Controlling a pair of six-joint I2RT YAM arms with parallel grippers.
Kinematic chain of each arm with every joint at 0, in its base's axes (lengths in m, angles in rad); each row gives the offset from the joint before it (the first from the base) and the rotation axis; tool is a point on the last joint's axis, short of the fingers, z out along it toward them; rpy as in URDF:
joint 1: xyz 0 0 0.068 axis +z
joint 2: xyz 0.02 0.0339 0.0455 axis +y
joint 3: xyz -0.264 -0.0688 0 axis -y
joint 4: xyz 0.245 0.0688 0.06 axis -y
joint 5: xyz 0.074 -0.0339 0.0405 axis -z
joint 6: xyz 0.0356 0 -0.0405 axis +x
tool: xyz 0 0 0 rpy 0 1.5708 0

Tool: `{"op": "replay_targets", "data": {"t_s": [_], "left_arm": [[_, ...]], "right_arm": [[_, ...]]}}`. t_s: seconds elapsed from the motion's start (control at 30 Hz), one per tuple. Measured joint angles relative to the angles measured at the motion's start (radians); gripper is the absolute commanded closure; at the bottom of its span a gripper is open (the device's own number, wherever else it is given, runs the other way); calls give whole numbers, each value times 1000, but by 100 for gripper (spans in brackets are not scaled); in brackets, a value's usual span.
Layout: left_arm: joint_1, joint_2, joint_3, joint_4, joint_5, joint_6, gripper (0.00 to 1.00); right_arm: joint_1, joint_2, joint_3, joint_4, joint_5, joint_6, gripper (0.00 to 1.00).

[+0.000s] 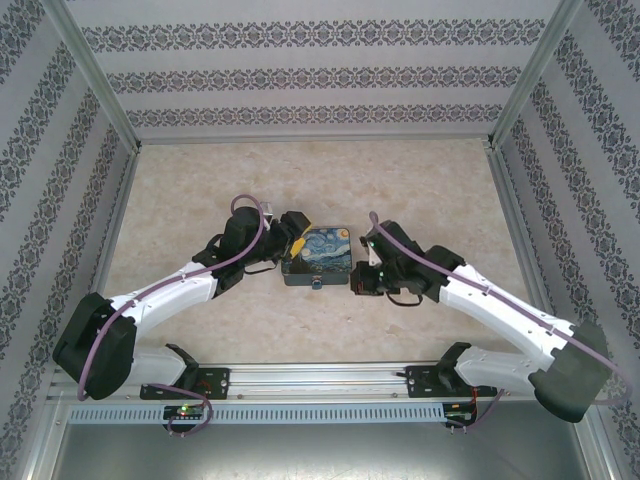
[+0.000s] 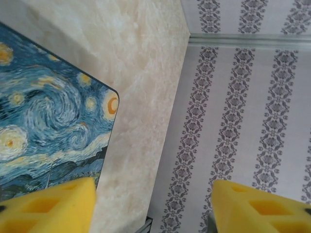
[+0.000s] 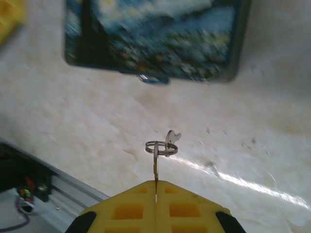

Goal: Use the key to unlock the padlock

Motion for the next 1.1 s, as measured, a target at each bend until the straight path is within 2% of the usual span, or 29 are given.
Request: {"op": "replay_targets", "data": {"t_s": [0.13,0.47,0.87,1.1], "left_arm": [[0,15,0,25,11,-60,21],[-9,109,1,196,17,-260,20],[-48,212,35,401,-37,-428,24],[-61,227,48,458,-55,-463,35]], "right_arm": [[-13,40,105,19,-5,3,100],[-18,163,272,99,-6,25,100],[-19,213,300,159,-24,59,100],[-21,213,299,176,-24,63,100]]}}
